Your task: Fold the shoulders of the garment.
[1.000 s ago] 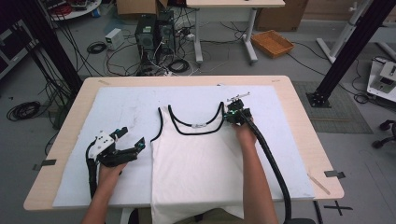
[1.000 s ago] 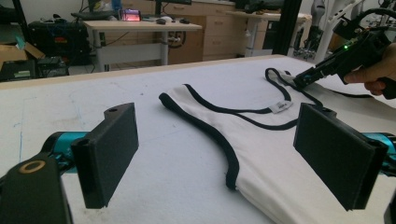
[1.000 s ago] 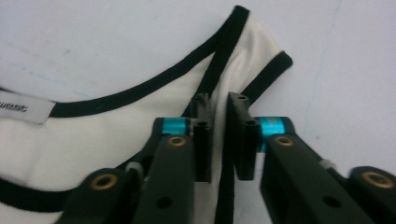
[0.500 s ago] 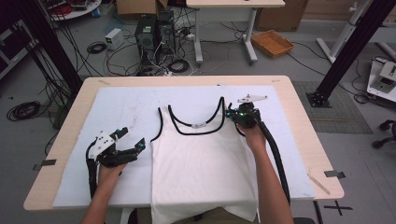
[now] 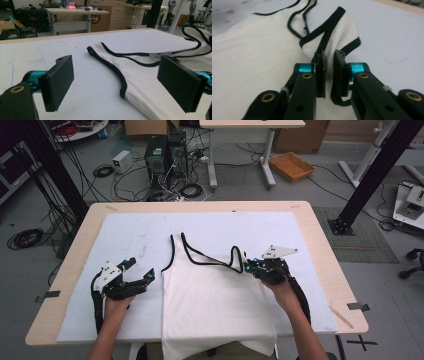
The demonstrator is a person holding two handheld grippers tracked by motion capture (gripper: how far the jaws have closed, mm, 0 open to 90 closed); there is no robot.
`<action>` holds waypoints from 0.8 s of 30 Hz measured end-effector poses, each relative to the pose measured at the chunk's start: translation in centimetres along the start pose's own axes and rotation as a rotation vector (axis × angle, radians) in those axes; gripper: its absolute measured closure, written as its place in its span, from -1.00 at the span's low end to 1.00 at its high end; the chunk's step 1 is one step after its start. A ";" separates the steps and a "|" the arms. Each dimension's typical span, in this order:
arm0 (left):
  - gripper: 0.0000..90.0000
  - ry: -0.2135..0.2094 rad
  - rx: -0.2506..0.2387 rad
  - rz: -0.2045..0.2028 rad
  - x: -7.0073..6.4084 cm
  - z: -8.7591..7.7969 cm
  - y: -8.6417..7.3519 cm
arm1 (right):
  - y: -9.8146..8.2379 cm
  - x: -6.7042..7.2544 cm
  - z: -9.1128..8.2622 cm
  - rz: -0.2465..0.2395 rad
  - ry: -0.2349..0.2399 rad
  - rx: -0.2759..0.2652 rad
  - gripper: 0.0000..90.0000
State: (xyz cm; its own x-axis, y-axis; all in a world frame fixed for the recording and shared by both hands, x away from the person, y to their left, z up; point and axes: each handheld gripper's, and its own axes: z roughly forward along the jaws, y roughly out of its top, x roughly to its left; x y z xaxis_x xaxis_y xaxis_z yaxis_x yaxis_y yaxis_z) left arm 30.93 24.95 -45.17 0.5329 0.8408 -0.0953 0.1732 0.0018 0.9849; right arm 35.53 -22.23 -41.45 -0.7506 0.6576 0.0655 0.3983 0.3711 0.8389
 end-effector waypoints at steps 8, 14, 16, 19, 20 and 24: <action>-0.69 0.001 0.004 0.007 0.0 0.0 0.0 | 0.0 -1.3 -0.1 0.069 -0.018 -0.041 0.10; -0.69 0.002 0.004 -0.006 0.0 0.0 0.0 | 0.5 -1.8 2.9 0.089 0.013 0.044 0.12; -0.69 0.003 0.004 -0.005 0.0 0.0 0.0 | 1.0 -1.9 3.8 0.095 0.045 0.063 0.19; -0.69 0.002 0.005 -0.003 0.0 0.0 0.0 | 1.4 -2.1 5.1 0.093 0.041 0.119 0.28; -0.69 0.002 0.005 -0.003 0.0 0.0 0.0 | 1.4 -2.1 5.1 0.093 0.041 0.119 0.28; -0.69 0.001 0.006 0.000 0.0 0.0 0.0 | 1.5 -2.2 5.9 0.065 0.052 0.150 0.86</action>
State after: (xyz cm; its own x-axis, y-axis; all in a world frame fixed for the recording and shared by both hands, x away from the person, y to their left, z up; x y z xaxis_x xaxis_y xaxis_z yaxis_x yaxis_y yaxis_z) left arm 30.95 24.96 -45.17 0.5318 0.8415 -0.0955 0.1788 -0.0013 0.9839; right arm 40.94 -19.22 -43.51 -0.7454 0.6499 0.1485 0.5185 0.4252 0.7418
